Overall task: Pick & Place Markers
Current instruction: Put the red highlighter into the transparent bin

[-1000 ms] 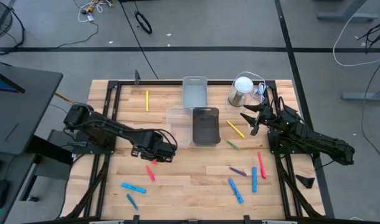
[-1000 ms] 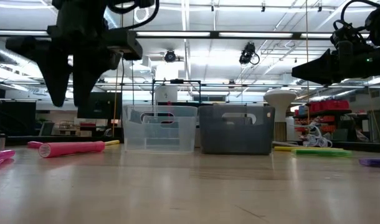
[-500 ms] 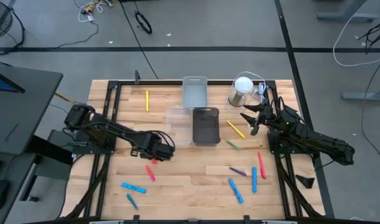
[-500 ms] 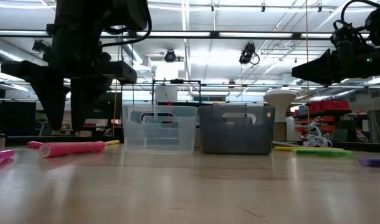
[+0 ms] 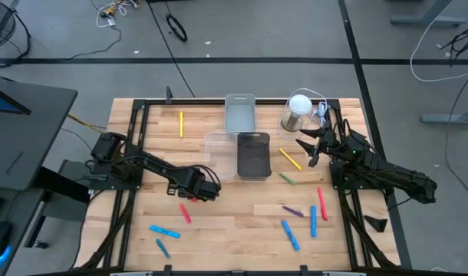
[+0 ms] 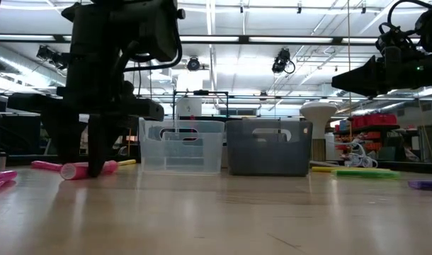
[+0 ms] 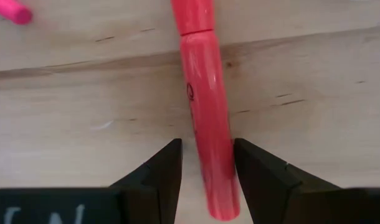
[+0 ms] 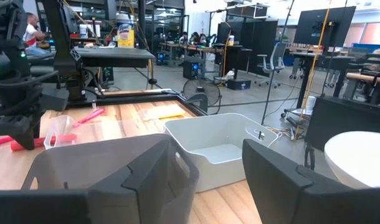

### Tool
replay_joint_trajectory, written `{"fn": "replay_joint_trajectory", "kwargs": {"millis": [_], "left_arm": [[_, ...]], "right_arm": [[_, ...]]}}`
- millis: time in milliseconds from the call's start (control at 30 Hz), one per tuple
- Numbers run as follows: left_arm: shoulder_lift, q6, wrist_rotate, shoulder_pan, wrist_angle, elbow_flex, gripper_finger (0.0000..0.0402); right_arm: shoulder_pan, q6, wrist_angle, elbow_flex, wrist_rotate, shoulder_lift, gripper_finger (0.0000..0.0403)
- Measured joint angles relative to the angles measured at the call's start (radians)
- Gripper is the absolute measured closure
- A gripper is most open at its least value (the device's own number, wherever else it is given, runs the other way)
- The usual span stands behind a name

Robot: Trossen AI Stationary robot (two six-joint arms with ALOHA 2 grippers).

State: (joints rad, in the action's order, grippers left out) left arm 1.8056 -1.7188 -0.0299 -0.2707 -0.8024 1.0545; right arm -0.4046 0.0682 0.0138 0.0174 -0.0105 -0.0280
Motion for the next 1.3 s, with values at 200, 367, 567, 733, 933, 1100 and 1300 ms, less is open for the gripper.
{"fn": "replay_joint_trajectory", "kwargs": {"millis": [200,367,567,733,933,1100,1300], "left_arm": [[0.010,0.000,0.005,-0.002,0.005,0.002,0.0249],[0.012,0.000,0.006,-0.003,0.024,0.001,0.0284],[0.012,0.000,0.005,-0.009,0.034,0.001,0.0331],[0.009,-0.007,0.022,-0.011,0.035,0.000,0.0331],[-0.048,-0.085,0.034,-0.053,-0.026,-0.004,0.0331],[-0.110,-0.138,0.006,-0.099,-0.101,-0.004,0.0331],[-0.182,-0.188,0.005,-0.149,-0.110,-0.003,0.0331]], "right_arm": [[0.000,0.000,0.000,0.000,0.000,0.000,0.0195],[0.000,0.000,0.000,0.000,0.000,0.000,0.0195],[0.000,0.000,0.000,0.000,0.000,0.000,0.0195],[0.000,0.000,0.000,0.000,0.000,0.000,0.0195],[0.000,0.000,0.000,0.000,0.000,0.000,0.0195],[0.000,0.000,0.000,0.000,0.000,0.000,0.0195],[0.000,0.000,-0.001,0.000,0.000,0.000,0.0195]]}}
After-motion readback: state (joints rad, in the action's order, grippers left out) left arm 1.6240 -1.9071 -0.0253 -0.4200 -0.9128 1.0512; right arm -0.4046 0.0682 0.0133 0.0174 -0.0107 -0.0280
